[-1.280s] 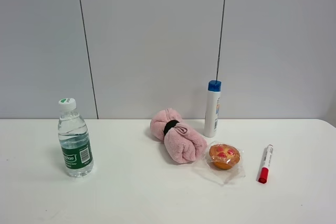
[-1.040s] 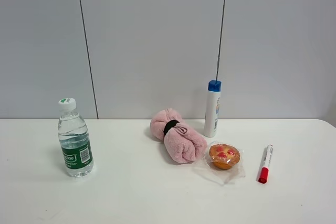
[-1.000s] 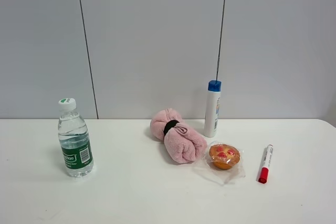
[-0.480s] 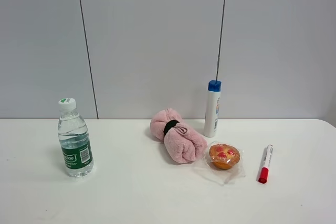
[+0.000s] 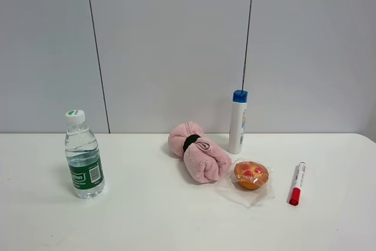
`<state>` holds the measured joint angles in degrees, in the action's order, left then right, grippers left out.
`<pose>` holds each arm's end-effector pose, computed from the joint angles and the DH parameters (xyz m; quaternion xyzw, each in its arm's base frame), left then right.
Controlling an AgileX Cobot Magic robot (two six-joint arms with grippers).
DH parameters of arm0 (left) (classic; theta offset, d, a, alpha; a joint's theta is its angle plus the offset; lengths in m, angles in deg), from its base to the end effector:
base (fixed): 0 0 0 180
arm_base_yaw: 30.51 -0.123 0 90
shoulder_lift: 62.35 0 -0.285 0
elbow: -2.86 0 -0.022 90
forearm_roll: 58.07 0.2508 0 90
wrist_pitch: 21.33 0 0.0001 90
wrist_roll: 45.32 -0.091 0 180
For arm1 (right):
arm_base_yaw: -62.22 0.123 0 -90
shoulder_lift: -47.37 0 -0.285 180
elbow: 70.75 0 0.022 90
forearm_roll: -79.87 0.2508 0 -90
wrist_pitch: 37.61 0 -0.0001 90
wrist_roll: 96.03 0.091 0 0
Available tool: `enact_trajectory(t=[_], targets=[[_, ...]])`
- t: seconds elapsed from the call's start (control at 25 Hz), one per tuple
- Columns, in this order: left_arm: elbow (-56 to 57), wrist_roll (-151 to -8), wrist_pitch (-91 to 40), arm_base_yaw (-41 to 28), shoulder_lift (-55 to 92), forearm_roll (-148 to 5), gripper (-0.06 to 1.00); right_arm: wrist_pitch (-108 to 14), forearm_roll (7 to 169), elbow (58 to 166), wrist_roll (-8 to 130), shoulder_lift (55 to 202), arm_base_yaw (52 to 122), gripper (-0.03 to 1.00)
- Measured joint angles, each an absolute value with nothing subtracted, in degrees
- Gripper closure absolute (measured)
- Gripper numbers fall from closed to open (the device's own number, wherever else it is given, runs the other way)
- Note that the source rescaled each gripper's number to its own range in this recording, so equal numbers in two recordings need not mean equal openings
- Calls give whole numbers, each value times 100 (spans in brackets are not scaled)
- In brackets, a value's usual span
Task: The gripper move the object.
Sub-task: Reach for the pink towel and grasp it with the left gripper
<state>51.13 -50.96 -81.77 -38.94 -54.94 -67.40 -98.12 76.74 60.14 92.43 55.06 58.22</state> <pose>-0.0049 -0.0137 0.2800 -0.0172 0.8456 -0.0161 0.5333 -0.0042 -0.0040 0.2751 0.0935 0.8486 -0.0070 0.5207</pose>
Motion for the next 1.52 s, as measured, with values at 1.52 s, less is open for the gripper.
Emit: enact_trajectory(t=[1.52], targets=[[-3814,-4161,-8396,-142,5049,-6687,30,-9812,7674,6014,9243,5506,5822,-3]])
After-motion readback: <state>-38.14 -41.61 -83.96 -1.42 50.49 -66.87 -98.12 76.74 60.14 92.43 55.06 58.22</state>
